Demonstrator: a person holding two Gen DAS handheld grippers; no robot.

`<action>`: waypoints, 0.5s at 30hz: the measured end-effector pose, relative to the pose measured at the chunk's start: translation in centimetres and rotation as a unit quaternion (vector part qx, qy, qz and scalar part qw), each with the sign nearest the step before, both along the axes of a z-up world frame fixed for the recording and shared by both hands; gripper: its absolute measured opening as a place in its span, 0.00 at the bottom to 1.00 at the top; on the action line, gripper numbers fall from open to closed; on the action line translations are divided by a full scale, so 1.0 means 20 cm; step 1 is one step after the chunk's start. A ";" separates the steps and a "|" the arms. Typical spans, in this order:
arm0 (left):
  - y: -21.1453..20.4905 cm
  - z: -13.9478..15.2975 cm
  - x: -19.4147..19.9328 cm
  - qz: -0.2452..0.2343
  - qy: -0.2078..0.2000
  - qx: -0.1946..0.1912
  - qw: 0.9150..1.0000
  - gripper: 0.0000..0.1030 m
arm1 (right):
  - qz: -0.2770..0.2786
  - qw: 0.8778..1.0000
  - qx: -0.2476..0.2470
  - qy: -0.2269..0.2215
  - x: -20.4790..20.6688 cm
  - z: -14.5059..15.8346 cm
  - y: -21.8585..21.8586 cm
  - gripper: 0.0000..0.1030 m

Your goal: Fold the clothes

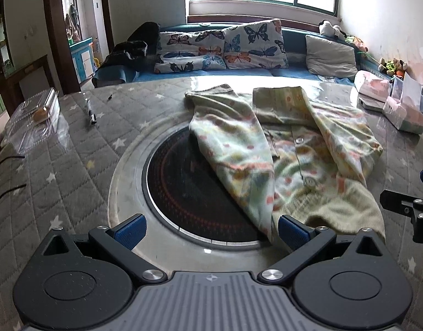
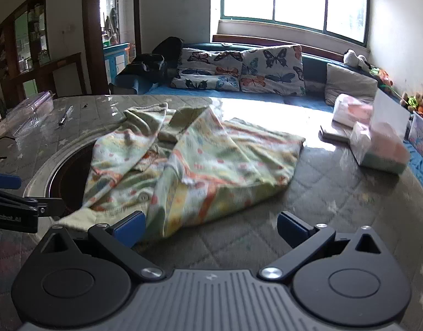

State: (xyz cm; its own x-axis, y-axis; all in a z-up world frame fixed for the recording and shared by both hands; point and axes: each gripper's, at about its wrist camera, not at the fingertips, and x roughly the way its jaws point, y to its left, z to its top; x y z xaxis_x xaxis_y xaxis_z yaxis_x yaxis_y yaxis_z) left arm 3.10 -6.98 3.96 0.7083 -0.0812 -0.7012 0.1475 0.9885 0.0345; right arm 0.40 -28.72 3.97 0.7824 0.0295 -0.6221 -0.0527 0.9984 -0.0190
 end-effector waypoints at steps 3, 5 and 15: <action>-0.02 0.02 0.05 -0.007 -0.010 -0.001 1.000 1.00 | 0.008 1.000 0.000 -0.005 0.05 0.03 0.01 0.95; -0.04 0.03 0.08 -0.019 -0.018 0.001 1.000 0.99 | 0.015 1.000 0.003 -0.005 0.10 0.05 0.02 0.91; -0.19 -0.04 0.25 -0.100 -0.024 0.006 0.995 0.57 | 0.046 0.998 0.026 0.026 0.38 0.02 0.07 0.61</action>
State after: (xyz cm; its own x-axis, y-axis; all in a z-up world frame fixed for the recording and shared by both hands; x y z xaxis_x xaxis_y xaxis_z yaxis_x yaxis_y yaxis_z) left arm 8.13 -10.75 3.13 0.7119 -0.2154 -0.6684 0.3387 0.9391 0.0581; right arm 8.00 -27.26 4.46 0.7414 0.1335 -0.6576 -0.1438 0.9889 0.0387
